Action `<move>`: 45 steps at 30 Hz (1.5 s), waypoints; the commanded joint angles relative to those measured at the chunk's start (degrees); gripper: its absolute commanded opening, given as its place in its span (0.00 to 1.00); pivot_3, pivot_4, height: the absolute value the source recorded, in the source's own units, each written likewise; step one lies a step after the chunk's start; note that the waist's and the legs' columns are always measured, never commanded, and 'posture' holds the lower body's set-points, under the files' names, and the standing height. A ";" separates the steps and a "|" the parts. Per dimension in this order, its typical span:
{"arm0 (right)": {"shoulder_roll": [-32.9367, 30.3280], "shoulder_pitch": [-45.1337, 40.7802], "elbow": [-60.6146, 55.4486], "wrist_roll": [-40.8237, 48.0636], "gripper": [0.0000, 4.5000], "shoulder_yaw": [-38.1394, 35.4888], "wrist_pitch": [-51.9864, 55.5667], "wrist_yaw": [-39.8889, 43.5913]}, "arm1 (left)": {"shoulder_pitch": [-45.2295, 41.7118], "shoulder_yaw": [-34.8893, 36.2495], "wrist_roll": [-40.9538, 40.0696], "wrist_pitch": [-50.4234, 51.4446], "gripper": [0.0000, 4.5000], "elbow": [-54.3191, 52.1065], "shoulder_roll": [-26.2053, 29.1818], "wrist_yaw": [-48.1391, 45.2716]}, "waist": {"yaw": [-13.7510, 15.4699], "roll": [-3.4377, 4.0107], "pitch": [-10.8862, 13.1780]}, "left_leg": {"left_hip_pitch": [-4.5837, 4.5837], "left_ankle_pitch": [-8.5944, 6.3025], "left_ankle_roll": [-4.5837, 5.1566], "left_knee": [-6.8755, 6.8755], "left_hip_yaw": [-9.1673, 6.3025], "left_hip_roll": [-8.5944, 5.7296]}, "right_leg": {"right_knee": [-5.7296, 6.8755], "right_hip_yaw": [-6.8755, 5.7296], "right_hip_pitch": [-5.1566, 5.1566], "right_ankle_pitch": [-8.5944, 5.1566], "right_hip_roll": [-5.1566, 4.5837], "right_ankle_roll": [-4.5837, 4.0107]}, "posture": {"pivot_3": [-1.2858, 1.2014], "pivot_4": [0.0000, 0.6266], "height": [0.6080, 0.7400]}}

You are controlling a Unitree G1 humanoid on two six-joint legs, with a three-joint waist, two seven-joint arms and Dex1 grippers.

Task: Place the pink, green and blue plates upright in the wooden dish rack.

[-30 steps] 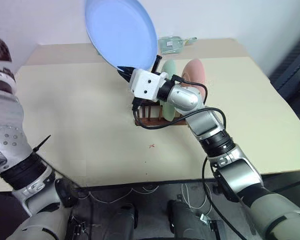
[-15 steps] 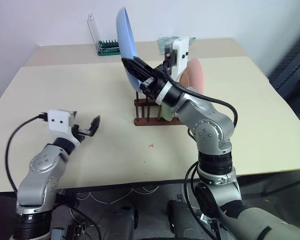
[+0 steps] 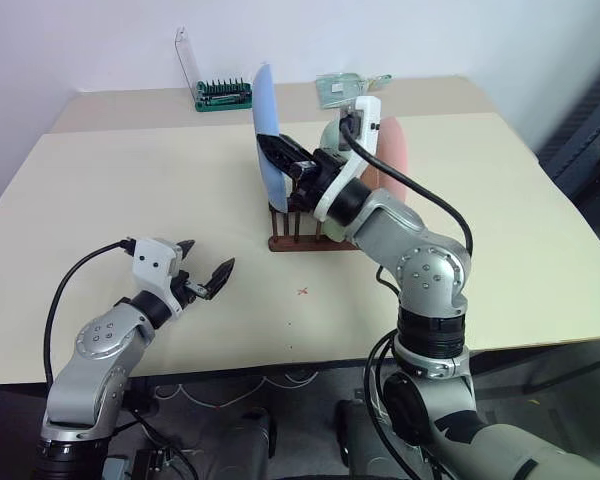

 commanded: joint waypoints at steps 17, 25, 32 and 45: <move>-0.92 -2.21 0.76 3.01 0.99 -0.29 -0.04 -3.70 | -0.74 -1.34 2.76 -1.90 1.00 -1.93 -1.91 -0.65 | -0.03 0.03 0.02 | 0.00 0.00 0.01 0.00 0.01 0.01 | 0.00 0.00 0.00 0.00 0.00 0.00 | 0.52 0.24 1.00; -9.17 -5.66 -0.42 -4.54 0.99 5.00 -6.35 2.90 | -0.84 -1.88 2.98 -1.93 1.00 -1.85 -2.50 -0.91 | -0.02 0.03 0.01 | -0.01 -0.01 0.01 0.00 0.03 0.00 | -0.02 0.00 0.01 0.00 0.00 0.01 | 0.52 0.24 1.00; -16.01 -7.52 -4.23 -5.99 0.99 6.50 -9.56 10.53 | -1.46 -2.83 3.47 -2.36 1.00 -0.98 -3.18 -0.91 | 0.01 0.03 0.02 | -0.01 -0.01 0.03 0.00 0.04 0.01 | -0.02 0.00 0.01 0.00 0.00 0.01 | 0.52 0.24 1.00; -49.31 19.16 -3.61 -6.72 0.99 -13.08 -21.08 38.46 | -4.49 -4.15 5.15 -4.68 1.00 5.17 -3.54 -3.16 | 2.69 0.04 0.02 | -0.03 -0.15 0.27 0.14 0.22 -0.08 | -0.26 -0.03 0.25 -0.07 -0.19 0.11 | 0.52 0.24 1.00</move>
